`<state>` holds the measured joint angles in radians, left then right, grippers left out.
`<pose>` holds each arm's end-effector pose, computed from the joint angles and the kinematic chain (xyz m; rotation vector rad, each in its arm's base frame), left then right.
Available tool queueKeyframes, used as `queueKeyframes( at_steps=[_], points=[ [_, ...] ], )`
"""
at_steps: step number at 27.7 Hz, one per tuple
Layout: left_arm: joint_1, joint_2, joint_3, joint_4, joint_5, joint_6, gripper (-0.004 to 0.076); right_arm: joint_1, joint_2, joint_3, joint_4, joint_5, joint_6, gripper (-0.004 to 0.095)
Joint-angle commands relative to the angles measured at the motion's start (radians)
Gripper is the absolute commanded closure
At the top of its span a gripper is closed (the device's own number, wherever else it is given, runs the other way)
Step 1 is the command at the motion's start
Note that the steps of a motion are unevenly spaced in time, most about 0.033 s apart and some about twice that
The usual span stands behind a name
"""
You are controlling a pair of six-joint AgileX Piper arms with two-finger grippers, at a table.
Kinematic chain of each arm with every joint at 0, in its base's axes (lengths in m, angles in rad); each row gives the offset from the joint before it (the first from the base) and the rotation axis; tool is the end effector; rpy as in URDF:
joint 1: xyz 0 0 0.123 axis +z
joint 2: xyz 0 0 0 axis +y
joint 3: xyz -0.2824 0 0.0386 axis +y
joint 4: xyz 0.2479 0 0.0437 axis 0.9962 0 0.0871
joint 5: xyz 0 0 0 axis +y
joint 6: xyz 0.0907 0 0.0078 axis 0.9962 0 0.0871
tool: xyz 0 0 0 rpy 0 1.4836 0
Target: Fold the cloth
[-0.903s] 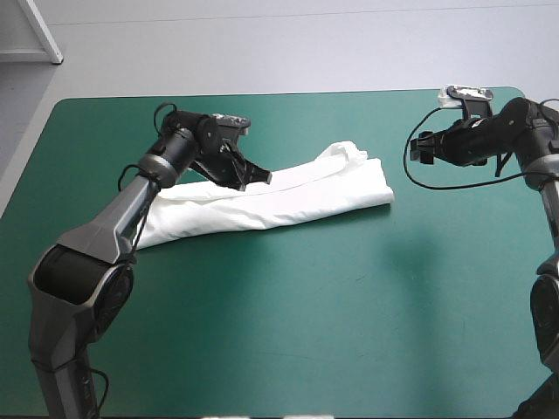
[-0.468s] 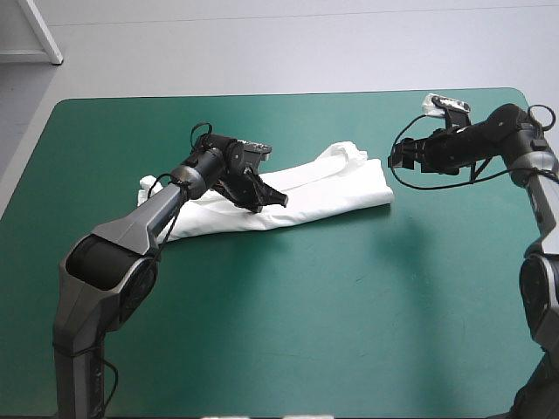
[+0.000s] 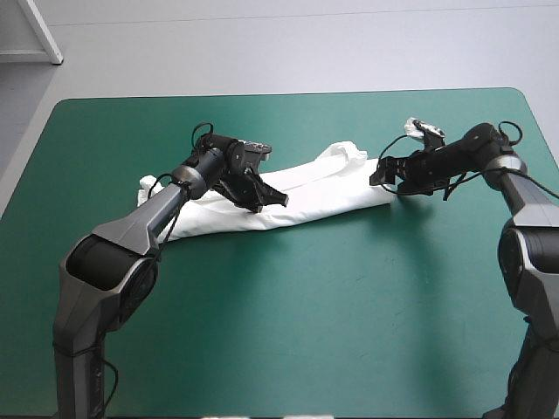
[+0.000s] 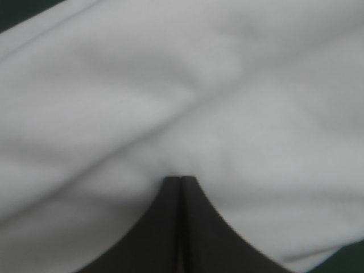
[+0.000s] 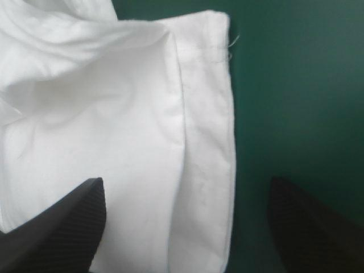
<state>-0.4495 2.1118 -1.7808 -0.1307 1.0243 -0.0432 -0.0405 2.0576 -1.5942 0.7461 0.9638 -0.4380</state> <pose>0.4048 -0.2066 0.2197 0.5064 2.8200 -0.2762 0.4372 0.0331 0.2127 -0.0395 2.6580 0.8101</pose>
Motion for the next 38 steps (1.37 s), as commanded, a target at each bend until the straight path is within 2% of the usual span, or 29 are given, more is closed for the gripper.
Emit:
queueKeyframes(
  at_steps=[1, 3, 6, 14, 22, 28, 32, 38],
  points=[
    [-0.012, -0.032, -0.016, -0.025, -0.013, -0.014, 0.0732, 0.039, -0.027, -0.023, 0.047, -0.003, -0.017, 0.0172],
    [-0.012, -0.032, -0.016, -0.025, -0.013, -0.014, 0.0732, 0.062, -0.011, -0.023, 0.044, -0.011, -0.017, 0.0194],
    [-0.012, -0.032, -0.016, -0.023, -0.013, -0.014, 0.0732, 0.092, -0.004, -0.023, 0.041, -0.028, -0.017, 0.0314],
    [-0.012, -0.032, -0.016, -0.014, -0.014, -0.016, 0.0732, 0.12, -0.007, -0.032, 0.045, -0.061, -0.052, 0.0929],
    [-0.012, -0.032, -0.016, -0.014, -0.018, -0.016, 0.0732, 0.12, -0.097, -0.105, 0.076, -0.023, -0.052, 0.0926],
    [-0.012, -0.032, -0.016, -0.048, -0.016, -0.016, 0.0732, 0.131, -0.158, -0.23, 0.19, 0.07, -0.052, 0.0926],
    [-0.012, -0.032, -0.016, -0.105, -0.016, -0.007, 0.0732, 0.183, -0.162, -0.353, 0.204, 0.115, -0.013, 0.0926],
    [-0.012, -0.032, -0.016, -0.108, -0.018, -0.005, 0.0732, 0.27, -0.162, -0.493, 0.186, 0.118, 0.04, 0.0926]
  ],
)
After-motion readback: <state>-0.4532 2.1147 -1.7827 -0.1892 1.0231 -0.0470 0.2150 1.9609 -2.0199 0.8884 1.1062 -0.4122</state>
